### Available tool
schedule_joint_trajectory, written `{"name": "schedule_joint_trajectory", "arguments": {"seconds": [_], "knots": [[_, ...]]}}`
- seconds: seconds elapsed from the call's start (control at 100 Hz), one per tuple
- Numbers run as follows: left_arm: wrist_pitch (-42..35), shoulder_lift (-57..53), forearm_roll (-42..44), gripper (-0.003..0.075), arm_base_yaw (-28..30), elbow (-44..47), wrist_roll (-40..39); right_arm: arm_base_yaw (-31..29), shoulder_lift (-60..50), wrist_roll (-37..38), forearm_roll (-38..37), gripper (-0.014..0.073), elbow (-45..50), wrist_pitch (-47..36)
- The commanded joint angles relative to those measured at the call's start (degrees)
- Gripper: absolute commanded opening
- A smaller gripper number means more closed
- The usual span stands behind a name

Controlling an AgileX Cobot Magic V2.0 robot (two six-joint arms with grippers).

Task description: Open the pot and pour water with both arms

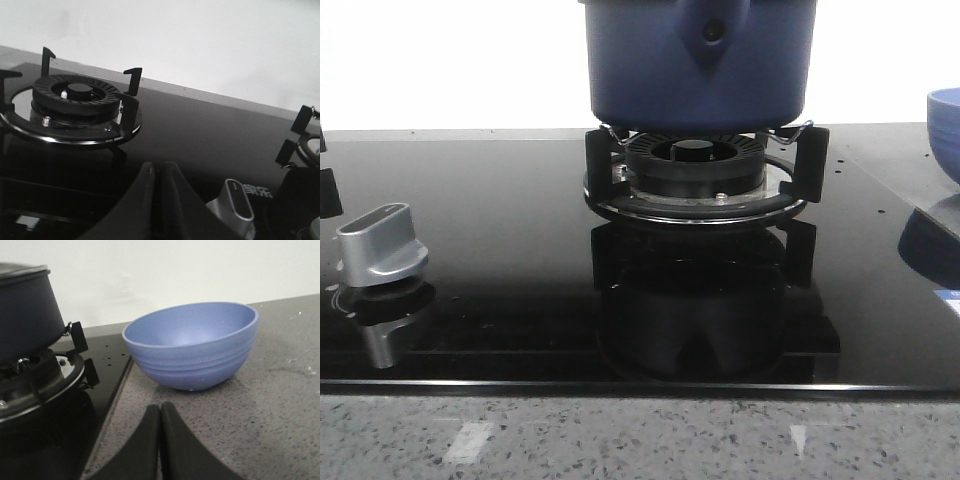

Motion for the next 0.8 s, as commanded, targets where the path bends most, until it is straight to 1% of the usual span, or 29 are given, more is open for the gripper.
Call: {"name": "schedule_joint_trajectory", "arguments": {"seconds": [0.0, 0.11, 0.2, 0.21, 0.26, 0.33, 0.37, 0.44, 0.5, 0.59, 0.67, 0.72, 0.74, 0.79], "knots": [[-4.9, -1.5, -5.0, -0.0020, 0.0, 1.8, -0.6, -0.4, -1.3, -0.2, 4.3, -0.0046, 1.6, -4.9], [-5.4, -1.5, -14.1, -0.0020, 0.0, 1.8, -0.6, -0.4, -1.3, -0.2, 11.8, -0.0046, 1.5, -5.4], [-6.5, -1.5, -25.0, -0.0020, 0.0, 1.8, -0.6, -0.4, -1.3, -0.2, 21.0, -0.0046, 1.5, -6.1], [-6.5, -1.5, -25.0, -0.0020, 0.0, 1.8, -0.6, -0.4, -1.3, -0.2, 22.6, -0.0046, 1.5, -6.1], [-6.5, -1.5, -31.9, -0.0020, 0.0, 1.7, -0.6, -0.4, -1.3, -0.2, 27.2, -0.0046, 1.5, -6.2], [-6.5, -1.5, -38.1, -0.0020, 0.0, 1.3, -0.6, -0.4, -1.3, -0.2, 29.5, -0.0046, 0.9, -5.4], [-6.5, -1.5, -39.8, -0.0020, 0.0, 0.9, -0.6, -0.4, -1.3, -0.2, 29.5, -0.0046, -0.2, -3.7], [-4.7, -1.5, -39.7, -0.0020, 0.0, -0.7, -0.6, -0.4, -1.2, -0.5, 28.8, -0.0046, -2.7, 0.2], [-2.1, -1.5, -38.1, -0.0020, 0.0, -2.8, -0.6, -0.4, -1.2, -2.0, 25.6, -0.0046, -5.6, 4.1], [1.9, -0.9, -32.2, -0.0020, 0.0, -7.5, -0.6, -0.4, -0.2, -2.5, 19.1, -0.0046, -10.4, 10.1], [6.8, 1.5, -25.2, -0.0020, 0.0, -13.0, -0.2, -0.4, 3.1, -2.5, 14.3, -0.0046, -16.2, 16.0], [9.7, 3.6, -22.7, -0.0020, 0.0, -16.5, 2.1, -0.4, 5.4, -2.5, 12.1, -0.0046, -19.1, 19.4], [10.9, 4.7, -22.5, -0.0020, 0.0, -18.0, 3.2, -0.4, 7.2, -2.5, 10.8, -0.0046, -21.2, 21.9], [13.5, 7.3, -23.1, -0.0020, 0.0, -21.7, 9.1, -0.4, 10.6, -2.5, 9.1, -0.0046, -25.0, 26.8]]}}
